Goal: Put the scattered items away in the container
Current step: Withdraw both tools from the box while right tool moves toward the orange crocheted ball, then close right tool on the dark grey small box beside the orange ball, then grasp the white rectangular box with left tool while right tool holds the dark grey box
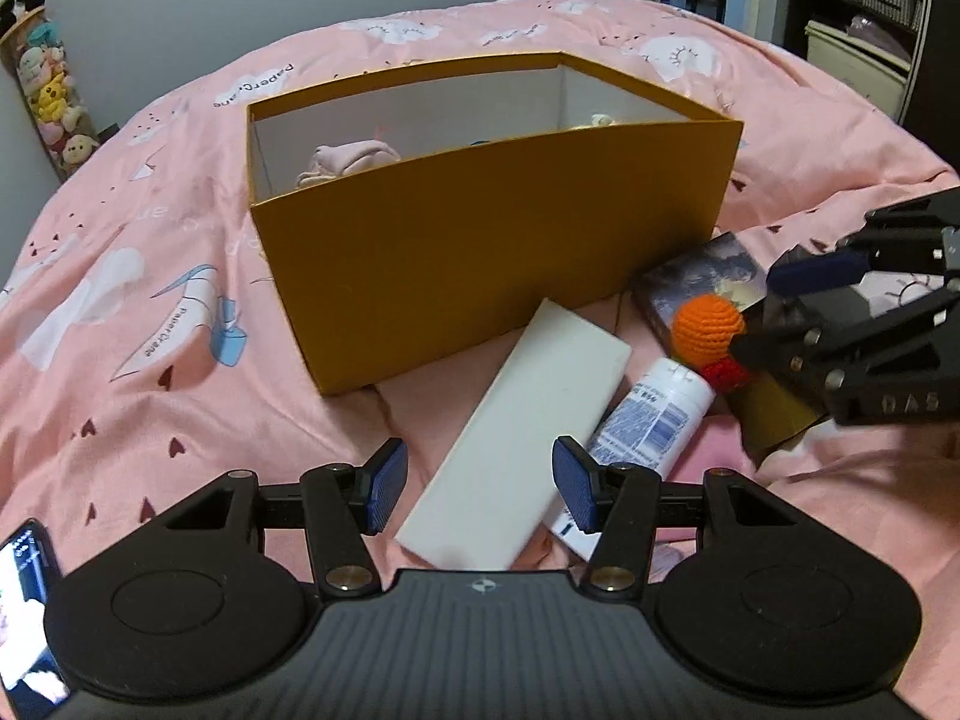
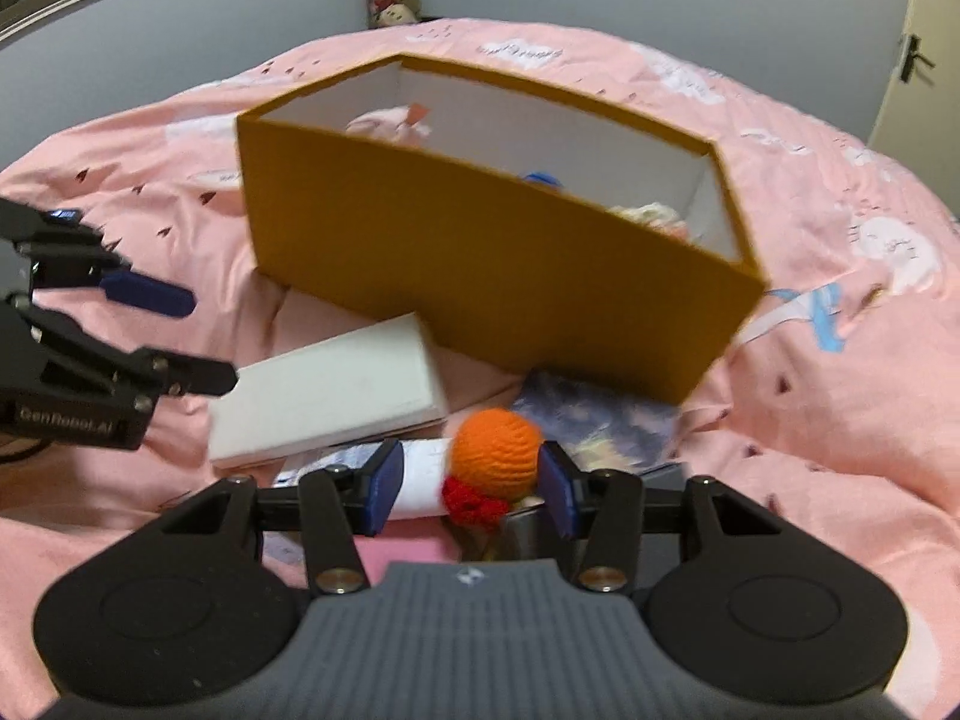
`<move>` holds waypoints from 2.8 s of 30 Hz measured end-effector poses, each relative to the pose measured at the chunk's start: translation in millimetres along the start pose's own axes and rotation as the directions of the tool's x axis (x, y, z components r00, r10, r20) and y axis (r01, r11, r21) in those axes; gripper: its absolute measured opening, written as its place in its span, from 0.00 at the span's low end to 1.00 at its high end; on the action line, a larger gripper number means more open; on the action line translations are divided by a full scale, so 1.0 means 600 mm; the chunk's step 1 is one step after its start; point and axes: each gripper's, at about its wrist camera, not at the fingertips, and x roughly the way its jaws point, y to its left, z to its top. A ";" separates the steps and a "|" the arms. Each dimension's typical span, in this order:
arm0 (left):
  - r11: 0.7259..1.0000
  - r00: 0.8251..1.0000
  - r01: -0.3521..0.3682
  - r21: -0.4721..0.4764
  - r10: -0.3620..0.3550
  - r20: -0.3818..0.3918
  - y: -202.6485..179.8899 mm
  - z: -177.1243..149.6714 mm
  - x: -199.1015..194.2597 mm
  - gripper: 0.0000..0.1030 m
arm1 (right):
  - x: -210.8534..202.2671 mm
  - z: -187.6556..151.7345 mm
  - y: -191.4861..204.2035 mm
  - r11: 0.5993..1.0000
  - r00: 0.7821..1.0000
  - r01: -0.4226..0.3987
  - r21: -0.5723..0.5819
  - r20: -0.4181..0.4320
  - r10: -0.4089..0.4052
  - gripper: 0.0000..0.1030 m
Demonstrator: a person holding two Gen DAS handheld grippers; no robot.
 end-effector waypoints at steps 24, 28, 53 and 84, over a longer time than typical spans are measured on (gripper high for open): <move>1.000 1.000 -0.021 -0.011 0.021 -0.011 0.002 0.006 -0.006 0.61 | -0.010 -0.061 0.020 0.976 0.975 0.195 -0.102 -0.086 -0.204 0.57; 1.000 1.000 -0.022 -0.014 0.022 -0.011 0.004 0.006 -0.005 0.61 | 0.006 -0.059 0.025 0.963 0.966 0.234 -0.131 -0.084 -0.246 0.60; 0.964 0.995 -0.051 0.262 0.073 -0.074 -0.042 -0.016 0.043 0.61 | 0.018 -0.040 -0.083 0.968 0.969 0.225 0.112 -0.126 -0.210 0.37; 0.875 0.970 -0.123 0.467 0.205 -0.128 -0.085 -0.039 0.141 0.69 | 0.014 -0.046 -0.094 0.973 0.974 0.203 0.115 -0.126 -0.188 0.36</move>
